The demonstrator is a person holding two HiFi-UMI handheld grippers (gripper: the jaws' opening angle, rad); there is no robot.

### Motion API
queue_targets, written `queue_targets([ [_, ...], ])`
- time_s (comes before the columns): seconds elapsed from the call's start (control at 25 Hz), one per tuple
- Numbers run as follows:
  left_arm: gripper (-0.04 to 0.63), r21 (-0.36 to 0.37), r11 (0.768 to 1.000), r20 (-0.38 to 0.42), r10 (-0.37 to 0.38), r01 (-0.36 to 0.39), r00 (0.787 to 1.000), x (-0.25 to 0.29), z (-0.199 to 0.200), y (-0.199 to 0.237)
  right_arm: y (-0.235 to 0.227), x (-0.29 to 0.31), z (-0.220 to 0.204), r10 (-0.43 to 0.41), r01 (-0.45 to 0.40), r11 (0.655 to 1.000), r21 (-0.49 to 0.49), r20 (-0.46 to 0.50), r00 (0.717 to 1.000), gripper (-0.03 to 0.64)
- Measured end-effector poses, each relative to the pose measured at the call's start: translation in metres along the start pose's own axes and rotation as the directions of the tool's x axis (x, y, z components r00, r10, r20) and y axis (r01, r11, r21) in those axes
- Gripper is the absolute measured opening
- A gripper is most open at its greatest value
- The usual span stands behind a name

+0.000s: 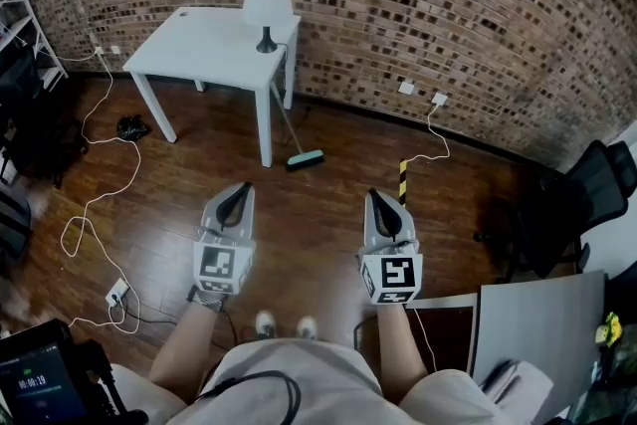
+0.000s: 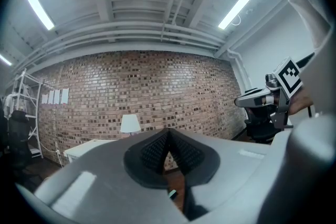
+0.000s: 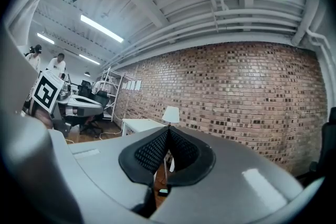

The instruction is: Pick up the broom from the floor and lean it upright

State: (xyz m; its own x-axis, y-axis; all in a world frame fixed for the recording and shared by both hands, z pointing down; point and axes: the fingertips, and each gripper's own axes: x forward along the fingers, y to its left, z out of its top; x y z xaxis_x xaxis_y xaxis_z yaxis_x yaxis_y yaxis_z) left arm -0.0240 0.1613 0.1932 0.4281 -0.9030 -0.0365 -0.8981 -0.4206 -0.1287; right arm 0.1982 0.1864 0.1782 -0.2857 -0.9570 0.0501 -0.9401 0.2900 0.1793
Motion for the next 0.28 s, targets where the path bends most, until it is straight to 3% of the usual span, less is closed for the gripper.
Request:
queue_targets([
  [0.28, 0.002, -0.002, 1.000, 0.004, -0.006, 0.006, 1.000, -0.0036, -0.0027, -0.0013, 0.0007, -0.0039, -0.0045, -0.005, 0.005, 1.000, 0.005, -0.001, 1.000, 0.011],
])
